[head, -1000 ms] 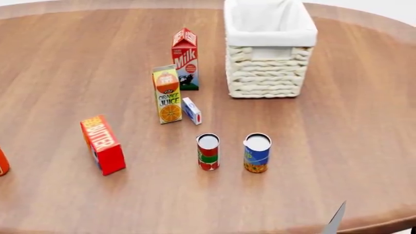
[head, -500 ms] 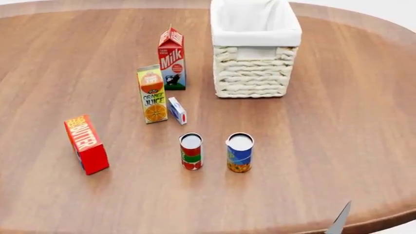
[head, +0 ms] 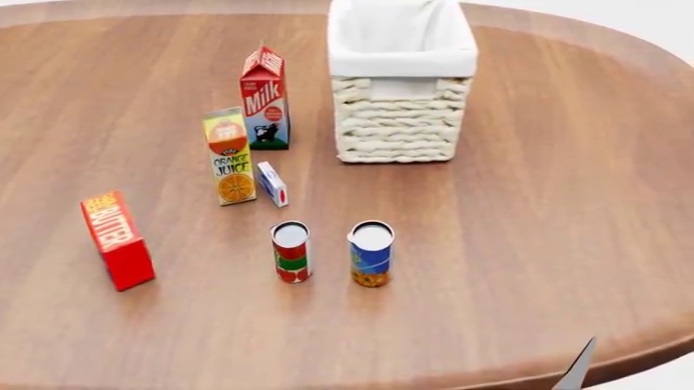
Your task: Pick up the alphabet soup, and put it in the basket.
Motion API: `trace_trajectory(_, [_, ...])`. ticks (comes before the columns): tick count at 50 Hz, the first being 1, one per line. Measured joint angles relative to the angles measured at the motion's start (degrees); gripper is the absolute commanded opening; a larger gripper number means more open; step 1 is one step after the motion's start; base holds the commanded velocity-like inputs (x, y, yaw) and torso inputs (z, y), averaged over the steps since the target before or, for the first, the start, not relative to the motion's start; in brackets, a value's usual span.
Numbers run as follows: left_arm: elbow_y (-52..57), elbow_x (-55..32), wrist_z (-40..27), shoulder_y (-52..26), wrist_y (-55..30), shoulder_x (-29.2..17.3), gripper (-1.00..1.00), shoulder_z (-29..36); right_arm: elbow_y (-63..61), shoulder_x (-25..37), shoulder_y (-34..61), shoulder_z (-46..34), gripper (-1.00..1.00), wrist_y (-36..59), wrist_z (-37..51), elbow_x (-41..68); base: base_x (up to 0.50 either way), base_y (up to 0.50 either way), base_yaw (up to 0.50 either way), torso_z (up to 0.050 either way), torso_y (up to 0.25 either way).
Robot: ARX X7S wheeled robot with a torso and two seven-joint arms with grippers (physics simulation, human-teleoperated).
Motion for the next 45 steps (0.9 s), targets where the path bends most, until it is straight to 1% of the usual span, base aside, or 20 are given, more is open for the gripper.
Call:
trace_trajectory(38, [0.6,-0.5,-1.6,0.3,0.3,-1.2,1.0,0.4,2.0,0.6,1.6,-1.0,1.0,0.7,1.5,1.2,0.0,-0.12,0.0,0.0,0.0])
trace_trajectory(45, [0.0,-0.7,-1.7,0.1,0.7,-1.4,1.0,0.6,2.1,0.9,1.7,-1.5,1.0,0.9,1.7,1.1,0.0,0.0,0.0,0.0,0.0])
